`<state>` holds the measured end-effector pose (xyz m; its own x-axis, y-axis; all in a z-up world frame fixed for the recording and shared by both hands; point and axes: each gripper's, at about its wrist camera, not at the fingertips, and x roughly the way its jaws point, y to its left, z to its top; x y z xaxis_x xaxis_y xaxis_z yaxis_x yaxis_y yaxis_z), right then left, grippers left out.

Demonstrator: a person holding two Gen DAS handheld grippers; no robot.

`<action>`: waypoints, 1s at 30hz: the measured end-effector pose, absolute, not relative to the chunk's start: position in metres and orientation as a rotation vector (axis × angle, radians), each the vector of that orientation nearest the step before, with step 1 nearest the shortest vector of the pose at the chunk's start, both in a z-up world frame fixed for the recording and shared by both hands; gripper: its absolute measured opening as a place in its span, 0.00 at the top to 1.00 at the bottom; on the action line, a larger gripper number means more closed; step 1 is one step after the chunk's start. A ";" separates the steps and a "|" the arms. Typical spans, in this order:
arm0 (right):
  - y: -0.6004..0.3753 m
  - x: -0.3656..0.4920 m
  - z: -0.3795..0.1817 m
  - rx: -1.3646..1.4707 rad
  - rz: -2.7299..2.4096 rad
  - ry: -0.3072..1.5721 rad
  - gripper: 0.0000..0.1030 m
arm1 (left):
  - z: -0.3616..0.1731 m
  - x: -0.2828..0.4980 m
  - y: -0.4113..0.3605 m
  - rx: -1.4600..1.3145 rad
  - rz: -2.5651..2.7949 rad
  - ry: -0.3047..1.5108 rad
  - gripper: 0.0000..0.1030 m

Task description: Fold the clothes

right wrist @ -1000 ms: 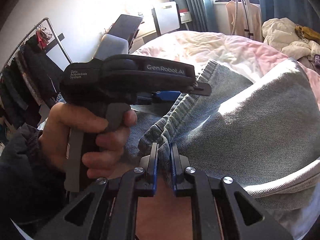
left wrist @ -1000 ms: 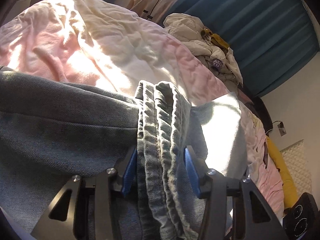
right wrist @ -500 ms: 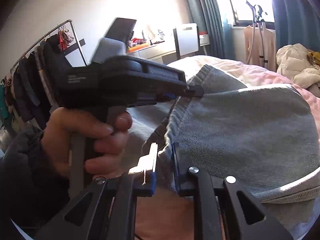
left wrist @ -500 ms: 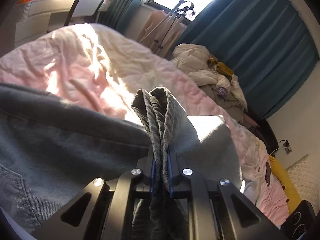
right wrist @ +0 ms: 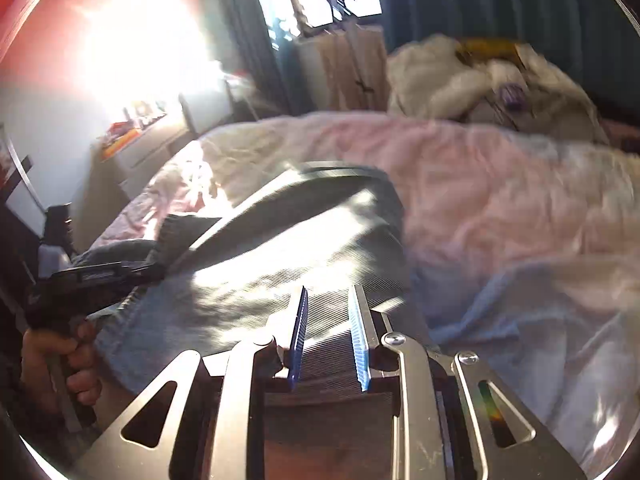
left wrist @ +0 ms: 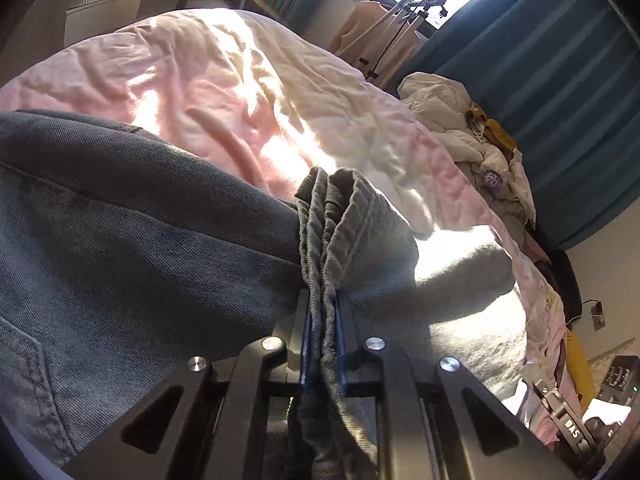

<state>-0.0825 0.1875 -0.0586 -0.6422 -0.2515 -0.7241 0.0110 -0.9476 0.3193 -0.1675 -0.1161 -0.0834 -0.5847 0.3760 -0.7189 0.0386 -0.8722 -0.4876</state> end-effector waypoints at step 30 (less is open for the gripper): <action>0.311 -0.074 -0.145 1.170 -1.810 -1.972 0.62 | -0.049 -0.038 0.080 -0.984 2.282 0.010 0.52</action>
